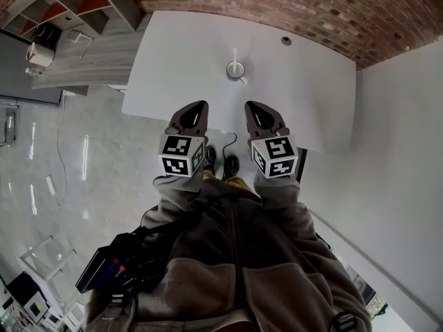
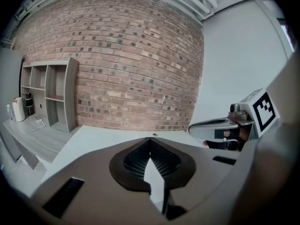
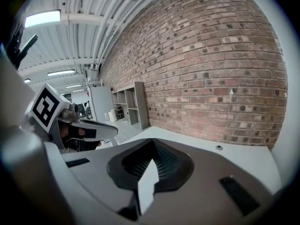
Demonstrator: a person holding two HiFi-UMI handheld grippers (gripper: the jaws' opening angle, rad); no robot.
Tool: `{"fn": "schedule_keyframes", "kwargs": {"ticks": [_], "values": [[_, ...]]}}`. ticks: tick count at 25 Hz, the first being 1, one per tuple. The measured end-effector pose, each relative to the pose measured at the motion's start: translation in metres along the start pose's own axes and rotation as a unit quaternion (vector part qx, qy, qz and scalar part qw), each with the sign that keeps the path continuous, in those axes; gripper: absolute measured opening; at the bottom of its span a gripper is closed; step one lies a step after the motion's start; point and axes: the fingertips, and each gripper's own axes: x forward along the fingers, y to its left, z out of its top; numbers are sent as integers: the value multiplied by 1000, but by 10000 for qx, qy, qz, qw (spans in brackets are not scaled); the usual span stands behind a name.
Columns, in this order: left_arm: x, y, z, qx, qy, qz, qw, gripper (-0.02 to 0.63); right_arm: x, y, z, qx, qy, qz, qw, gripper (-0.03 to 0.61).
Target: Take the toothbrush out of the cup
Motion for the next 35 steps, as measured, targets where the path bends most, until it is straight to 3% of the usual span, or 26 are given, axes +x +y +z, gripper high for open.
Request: {"fn": "schedule_keyframes", "kwargs": {"ticks": [4, 13, 24, 35], "values": [[19, 13, -19, -32, 210, -8, 9998, 3, 23, -1, -20, -1, 227, 185, 9996, 0], [56, 40, -58, -228, 528, -38, 9983, 3, 87, -20, -71, 152, 802, 162, 9965, 0], [103, 66, -91, -423, 847, -30, 9955, 3, 170, -74, -110, 423, 1244, 71, 9913, 0], [128, 89, -106, -574, 1021, 15, 9931, 3, 221, -101, -132, 555, 1610, -17, 9854, 2]]}}
